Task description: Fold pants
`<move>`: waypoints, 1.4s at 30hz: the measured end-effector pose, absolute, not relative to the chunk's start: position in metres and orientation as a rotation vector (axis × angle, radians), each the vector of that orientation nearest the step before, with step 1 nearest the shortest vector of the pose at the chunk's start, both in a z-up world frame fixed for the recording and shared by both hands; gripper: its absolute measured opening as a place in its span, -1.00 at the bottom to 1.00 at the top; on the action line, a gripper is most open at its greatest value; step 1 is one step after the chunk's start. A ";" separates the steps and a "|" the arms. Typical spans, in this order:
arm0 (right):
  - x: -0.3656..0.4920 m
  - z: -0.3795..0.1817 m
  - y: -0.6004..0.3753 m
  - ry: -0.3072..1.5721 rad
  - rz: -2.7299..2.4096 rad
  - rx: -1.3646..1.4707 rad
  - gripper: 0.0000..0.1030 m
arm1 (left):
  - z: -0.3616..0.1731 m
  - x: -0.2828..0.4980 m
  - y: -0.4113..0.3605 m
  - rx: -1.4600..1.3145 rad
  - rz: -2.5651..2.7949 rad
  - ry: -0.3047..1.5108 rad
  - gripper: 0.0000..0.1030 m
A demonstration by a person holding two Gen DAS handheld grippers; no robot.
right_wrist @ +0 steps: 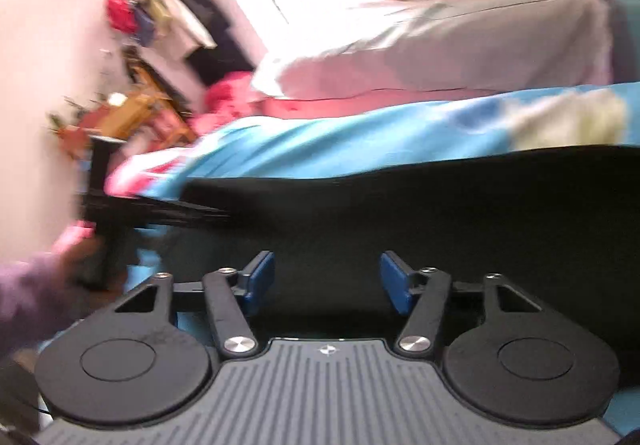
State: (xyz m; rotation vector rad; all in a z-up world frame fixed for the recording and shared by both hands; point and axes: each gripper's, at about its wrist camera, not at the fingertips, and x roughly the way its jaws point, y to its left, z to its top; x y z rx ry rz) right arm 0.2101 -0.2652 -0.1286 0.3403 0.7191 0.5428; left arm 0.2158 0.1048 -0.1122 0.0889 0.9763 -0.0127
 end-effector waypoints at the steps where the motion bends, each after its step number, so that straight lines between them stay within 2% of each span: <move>1: 0.215 -0.134 -0.280 0.713 0.488 0.343 -0.56 | -0.112 0.216 0.105 0.090 -0.013 0.975 1.00; 2: 0.221 -0.139 -0.305 0.705 0.437 0.398 -0.85 | -0.112 0.215 0.105 0.092 -0.013 0.974 1.00; 3: 0.224 -0.142 -0.329 0.700 0.382 0.464 -1.00 | -0.112 0.215 0.104 0.093 -0.012 0.974 1.00; 5: 0.219 -0.139 -0.377 0.618 0.243 0.580 -1.00 | -0.112 0.215 0.104 0.092 -0.010 0.974 1.00; 6: 0.215 -0.134 -0.397 0.585 0.121 0.588 -0.83 | -0.112 0.215 0.104 0.094 -0.009 0.974 1.00; 8: 0.201 -0.124 -0.417 0.522 -0.111 0.580 -0.71 | -0.113 0.215 0.103 0.097 -0.003 0.972 1.00; 10: 0.190 -0.115 -0.409 0.510 -0.086 0.589 -0.35 | -0.113 0.215 0.102 0.098 0.002 0.969 1.00; 12: 0.185 -0.110 -0.376 0.549 0.068 0.484 -0.03 | -0.114 0.215 0.101 0.099 0.012 0.968 1.00; 14: 0.184 -0.115 -0.351 0.631 0.203 0.359 -0.04 | -0.114 0.216 0.100 0.099 0.021 0.971 1.00; 15: 0.182 -0.119 -0.347 0.660 0.231 0.290 -0.07 | -0.114 0.216 0.100 0.099 0.023 0.973 1.00; 16: 0.179 -0.121 -0.354 0.658 0.236 0.251 -0.33 | -0.114 0.217 0.100 0.098 0.025 0.975 1.00; 17: 0.180 -0.121 -0.371 0.643 0.228 0.257 -0.39 | -0.113 0.217 0.100 0.100 0.026 0.976 1.00; 18: 0.180 -0.122 -0.388 0.640 0.189 0.309 -0.55 | -0.113 0.217 0.100 0.102 0.027 0.977 1.00; 19: 0.179 -0.123 -0.418 0.625 0.132 0.415 -0.89 | -0.113 0.217 0.100 0.103 0.027 0.978 1.00; 20: 0.178 -0.126 -0.439 0.614 0.075 0.502 -0.89 | -0.113 0.217 0.099 0.103 0.028 0.980 1.00; 21: 0.176 -0.125 -0.464 0.597 -0.004 0.552 -0.99 | -0.113 0.218 0.099 0.104 0.030 0.982 1.00; 23: 0.164 -0.119 -0.496 0.548 -0.181 0.617 -0.72 | -0.112 0.219 0.098 0.106 0.035 0.989 1.00; 25: 0.152 -0.103 -0.505 0.505 -0.380 0.553 -0.41 | -0.109 0.219 0.096 0.112 0.050 1.000 1.00; 26: 0.148 -0.097 -0.503 0.489 -0.396 0.547 -0.35 | -0.106 0.219 0.093 0.123 0.059 1.005 1.00; 30: 0.144 -0.081 -0.451 0.522 -0.161 0.444 -0.32 | -0.083 0.202 0.077 0.131 0.065 0.960 1.00; 35: 0.168 -0.081 -0.329 0.604 0.262 0.230 -0.32 | -0.072 0.193 0.042 0.101 -0.038 0.914 1.00; 39: 0.200 -0.092 -0.256 0.659 0.485 0.162 -0.13 | -0.101 0.205 0.027 0.102 -0.053 1.001 1.00; 41: 0.226 -0.109 -0.252 0.731 0.527 0.184 -0.18 | -0.114 0.206 0.030 0.103 -0.041 1.006 1.00; 42: 0.238 -0.116 -0.251 0.753 0.500 0.197 -0.72 | -0.115 0.205 0.031 0.106 -0.042 0.995 1.00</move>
